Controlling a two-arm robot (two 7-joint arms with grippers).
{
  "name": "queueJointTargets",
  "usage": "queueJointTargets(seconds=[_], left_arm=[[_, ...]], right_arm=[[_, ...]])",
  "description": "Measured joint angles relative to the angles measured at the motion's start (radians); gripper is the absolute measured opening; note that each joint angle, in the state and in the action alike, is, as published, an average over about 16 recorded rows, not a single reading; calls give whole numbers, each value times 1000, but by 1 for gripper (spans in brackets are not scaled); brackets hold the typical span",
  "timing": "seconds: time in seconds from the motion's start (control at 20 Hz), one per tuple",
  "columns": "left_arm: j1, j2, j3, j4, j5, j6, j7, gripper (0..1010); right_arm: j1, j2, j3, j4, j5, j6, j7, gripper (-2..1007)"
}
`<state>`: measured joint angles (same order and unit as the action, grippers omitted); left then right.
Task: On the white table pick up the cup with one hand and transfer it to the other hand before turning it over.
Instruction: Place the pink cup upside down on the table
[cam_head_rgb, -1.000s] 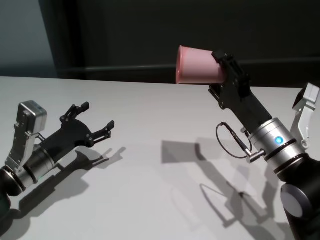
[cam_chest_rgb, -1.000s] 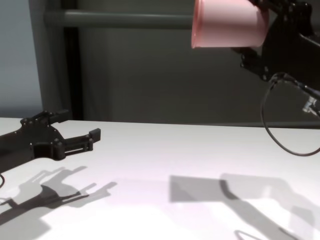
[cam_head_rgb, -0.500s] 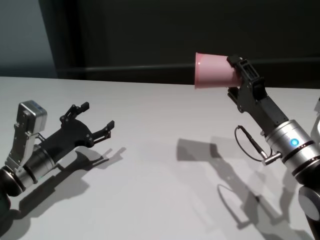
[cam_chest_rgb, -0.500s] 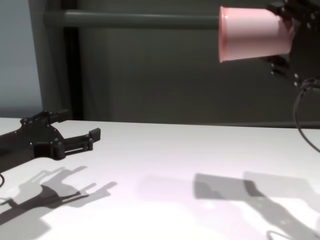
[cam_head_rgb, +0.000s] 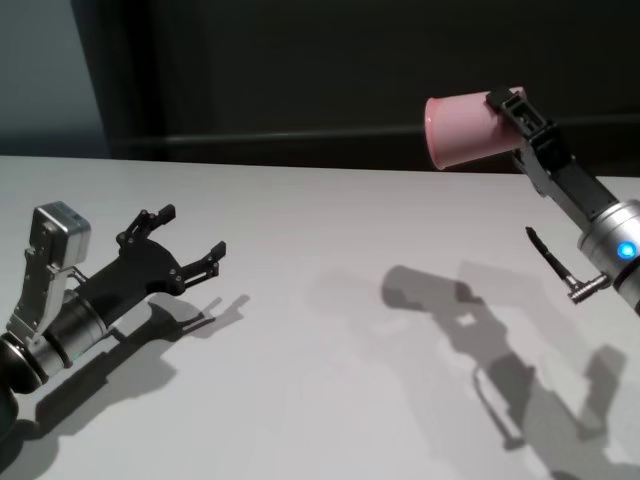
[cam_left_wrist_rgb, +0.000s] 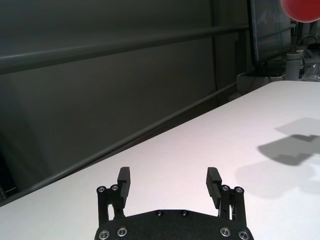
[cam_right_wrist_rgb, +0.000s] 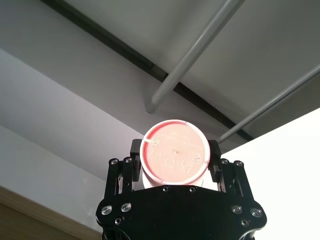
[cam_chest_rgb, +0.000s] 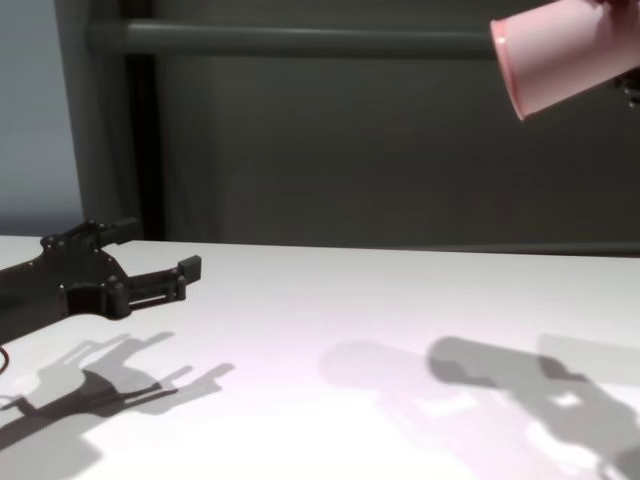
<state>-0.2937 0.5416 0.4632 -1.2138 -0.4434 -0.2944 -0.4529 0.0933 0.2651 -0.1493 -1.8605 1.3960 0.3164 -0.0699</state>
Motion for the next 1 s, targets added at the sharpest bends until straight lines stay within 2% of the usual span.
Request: queueJointTargets(seconds=[0.2, 0.4, 0.55, 0.75, 1.0], left_arm=[[0, 0, 0, 0, 0, 0, 0, 1001], [0, 0, 0, 0, 0, 0, 0, 1001], [0, 0, 0, 0, 0, 0, 0, 1001], [0, 0, 0, 0, 0, 0, 0, 1001], [0, 0, 0, 0, 0, 0, 0, 1001]], right_arm=[[46, 72, -57, -37, -101, 29, -68, 752], [105, 135, -133, -57, -190, 84, -125, 752], [151, 173, -192, -60, -244, 132, -155, 752], [205, 206, -265, -49, -293, 191, -185, 752], [253, 223, -336, -18, -326, 242, -206, 752]])
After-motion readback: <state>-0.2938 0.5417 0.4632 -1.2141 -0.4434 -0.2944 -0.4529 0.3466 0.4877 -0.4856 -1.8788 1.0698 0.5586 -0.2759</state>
